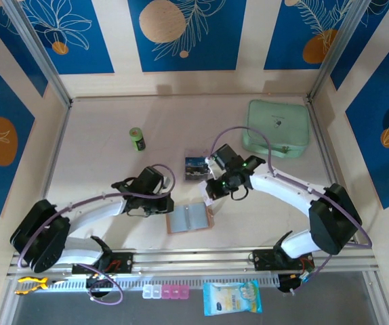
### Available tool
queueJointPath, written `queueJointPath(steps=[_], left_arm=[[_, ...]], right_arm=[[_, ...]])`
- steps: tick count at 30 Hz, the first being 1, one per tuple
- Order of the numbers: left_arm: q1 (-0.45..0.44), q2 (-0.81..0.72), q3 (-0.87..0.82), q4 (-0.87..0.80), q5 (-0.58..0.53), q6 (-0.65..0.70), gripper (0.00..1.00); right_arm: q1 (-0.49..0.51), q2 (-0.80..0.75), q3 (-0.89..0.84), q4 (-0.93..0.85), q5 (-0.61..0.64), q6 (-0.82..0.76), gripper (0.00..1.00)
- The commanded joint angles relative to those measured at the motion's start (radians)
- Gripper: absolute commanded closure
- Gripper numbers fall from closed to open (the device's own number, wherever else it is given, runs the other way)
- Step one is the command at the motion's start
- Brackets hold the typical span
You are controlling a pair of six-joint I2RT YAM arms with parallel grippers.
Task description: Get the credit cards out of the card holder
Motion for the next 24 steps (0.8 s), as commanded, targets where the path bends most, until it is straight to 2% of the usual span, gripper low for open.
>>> queueJointPath(steps=[1,6,9,16,24], left_arm=[[0.004,-0.036,-0.015,-0.037,-0.028,0.019,0.91],[0.008,-0.066,-0.025,-0.063,-0.038,0.022,0.92],[0.009,-0.084,-0.046,-0.057,-0.049,0.02,0.92],[0.014,-0.093,-0.058,-0.074,-0.069,0.023,0.91],[0.017,-0.121,-0.077,-0.077,-0.101,0.02,0.92]], right_arm=[[-0.053,0.005,0.053,-0.046,-0.083,-0.333,0.98],[-0.128,0.075,0.177,-0.153,-0.099,-0.637,0.99],[-0.134,0.146,0.271,-0.242,-0.012,-0.779,1.0],[-0.182,0.302,0.493,-0.364,0.01,-0.979,1.0],[-0.202,0.447,0.721,-0.434,0.001,-1.067,1.0]])
